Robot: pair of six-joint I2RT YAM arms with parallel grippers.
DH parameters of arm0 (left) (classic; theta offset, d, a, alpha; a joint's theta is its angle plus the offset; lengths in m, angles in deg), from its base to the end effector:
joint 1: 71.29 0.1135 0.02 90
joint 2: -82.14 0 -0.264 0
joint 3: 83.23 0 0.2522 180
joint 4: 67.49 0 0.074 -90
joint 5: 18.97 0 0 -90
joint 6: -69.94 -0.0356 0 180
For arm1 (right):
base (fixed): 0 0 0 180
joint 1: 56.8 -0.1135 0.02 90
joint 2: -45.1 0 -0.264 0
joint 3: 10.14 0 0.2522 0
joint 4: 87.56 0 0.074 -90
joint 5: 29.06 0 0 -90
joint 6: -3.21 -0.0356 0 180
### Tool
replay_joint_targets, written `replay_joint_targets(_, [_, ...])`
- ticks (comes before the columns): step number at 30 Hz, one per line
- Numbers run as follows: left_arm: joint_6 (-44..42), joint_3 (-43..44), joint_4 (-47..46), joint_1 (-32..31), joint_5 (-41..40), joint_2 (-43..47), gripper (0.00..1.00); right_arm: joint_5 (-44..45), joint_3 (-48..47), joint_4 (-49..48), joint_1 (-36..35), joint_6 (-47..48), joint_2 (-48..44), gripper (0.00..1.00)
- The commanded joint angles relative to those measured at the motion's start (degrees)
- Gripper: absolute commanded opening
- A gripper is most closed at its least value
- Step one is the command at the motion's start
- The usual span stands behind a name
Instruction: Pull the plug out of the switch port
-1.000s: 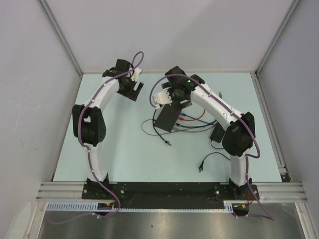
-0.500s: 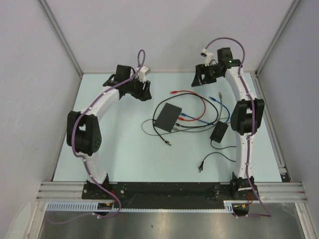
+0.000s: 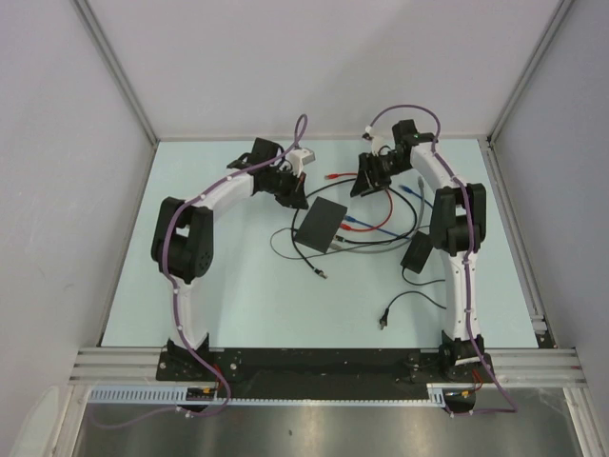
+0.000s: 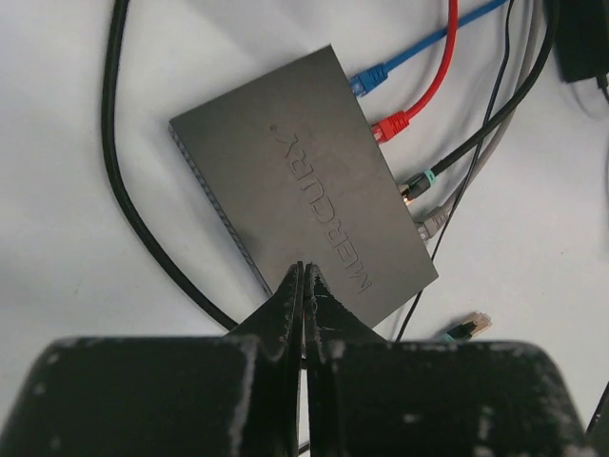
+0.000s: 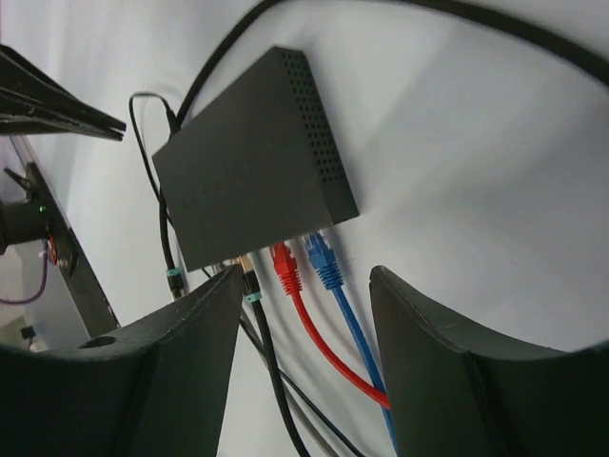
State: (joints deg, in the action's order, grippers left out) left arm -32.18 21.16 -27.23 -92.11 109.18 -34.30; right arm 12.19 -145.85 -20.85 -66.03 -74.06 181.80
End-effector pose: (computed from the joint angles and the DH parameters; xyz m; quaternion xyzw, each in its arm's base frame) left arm 0.4096 -0.1793 0.2165 0.3548 0.8278 -0.3316 0.2809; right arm 0.4905 0.1068 0.2000 -0.2486 0.8621 0.3993 0.1884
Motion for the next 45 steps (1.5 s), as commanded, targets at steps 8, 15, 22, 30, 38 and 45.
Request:
replay_joint_targets(8, [-5.28,0.60,2.24,-2.03,-3.69,-2.38,0.00,-3.72,13.13,1.47,-1.84,8.19,-1.26,0.53])
replay_joint_targets(15, [-5.72,-1.25,0.39,-1.94,-7.04,-2.91,0.00,-3.81,12.18,-0.65,-2.98,5.55,1.19,0.51])
replay_joint_targets(22, [-7.22,2.79,3.64,-2.03,-6.77,-6.51,0.00,-2.93,10.77,-1.70,-2.37,3.27,2.51,0.50])
replay_joint_targets(30, [-7.13,2.62,4.08,-2.74,-7.92,-6.78,0.00,-3.54,8.66,-0.74,-3.16,2.83,5.23,0.41])
replay_joint_targets(38, [-7.22,3.15,4.35,-2.82,-8.88,-6.96,0.00,-4.42,7.87,-1.27,-3.33,2.65,6.20,0.19])
replay_joint_targets(45, [-7.74,3.50,4.44,-3.52,-9.32,-7.22,0.00,-4.42,6.47,-0.48,-4.74,3.61,7.35,0.07])
